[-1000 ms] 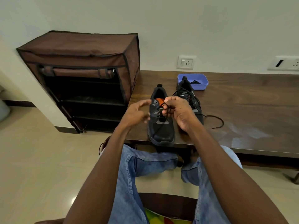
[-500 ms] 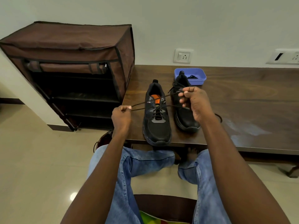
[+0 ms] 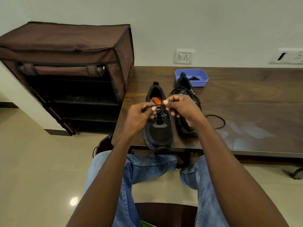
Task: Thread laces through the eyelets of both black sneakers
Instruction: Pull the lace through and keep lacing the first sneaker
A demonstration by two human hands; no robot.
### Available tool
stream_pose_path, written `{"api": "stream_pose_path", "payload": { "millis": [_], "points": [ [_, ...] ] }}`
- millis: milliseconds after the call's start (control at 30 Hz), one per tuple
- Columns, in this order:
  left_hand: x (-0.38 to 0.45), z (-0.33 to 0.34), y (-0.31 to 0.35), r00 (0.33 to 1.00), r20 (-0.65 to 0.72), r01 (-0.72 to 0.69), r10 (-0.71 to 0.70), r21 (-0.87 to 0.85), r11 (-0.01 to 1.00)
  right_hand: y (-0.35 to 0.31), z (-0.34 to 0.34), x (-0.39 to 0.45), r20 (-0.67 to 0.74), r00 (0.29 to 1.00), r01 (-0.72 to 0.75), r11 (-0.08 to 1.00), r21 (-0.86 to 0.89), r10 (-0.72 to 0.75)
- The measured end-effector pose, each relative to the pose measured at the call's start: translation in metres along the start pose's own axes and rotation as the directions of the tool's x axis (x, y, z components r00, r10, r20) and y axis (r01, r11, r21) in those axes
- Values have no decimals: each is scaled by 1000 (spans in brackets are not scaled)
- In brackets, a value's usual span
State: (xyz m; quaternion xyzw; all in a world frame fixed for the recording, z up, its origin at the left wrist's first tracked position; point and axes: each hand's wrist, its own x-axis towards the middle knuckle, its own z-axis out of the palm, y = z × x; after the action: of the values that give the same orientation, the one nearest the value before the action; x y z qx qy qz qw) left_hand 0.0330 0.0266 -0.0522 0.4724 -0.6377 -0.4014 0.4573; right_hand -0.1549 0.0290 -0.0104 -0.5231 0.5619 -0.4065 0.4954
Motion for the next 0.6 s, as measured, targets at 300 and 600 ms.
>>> {"api": "stream_pose_path", "payload": {
  "millis": [300,600],
  "points": [
    [-5,-12,-6,913,-357,300,-198,257,919,11,-5,7,-131,977,-190,970,-149,171],
    [1,3,8,997,-40,-44,74,501,864,16,14,10,-34,993,-111,991,-79,109]
  ]
}}
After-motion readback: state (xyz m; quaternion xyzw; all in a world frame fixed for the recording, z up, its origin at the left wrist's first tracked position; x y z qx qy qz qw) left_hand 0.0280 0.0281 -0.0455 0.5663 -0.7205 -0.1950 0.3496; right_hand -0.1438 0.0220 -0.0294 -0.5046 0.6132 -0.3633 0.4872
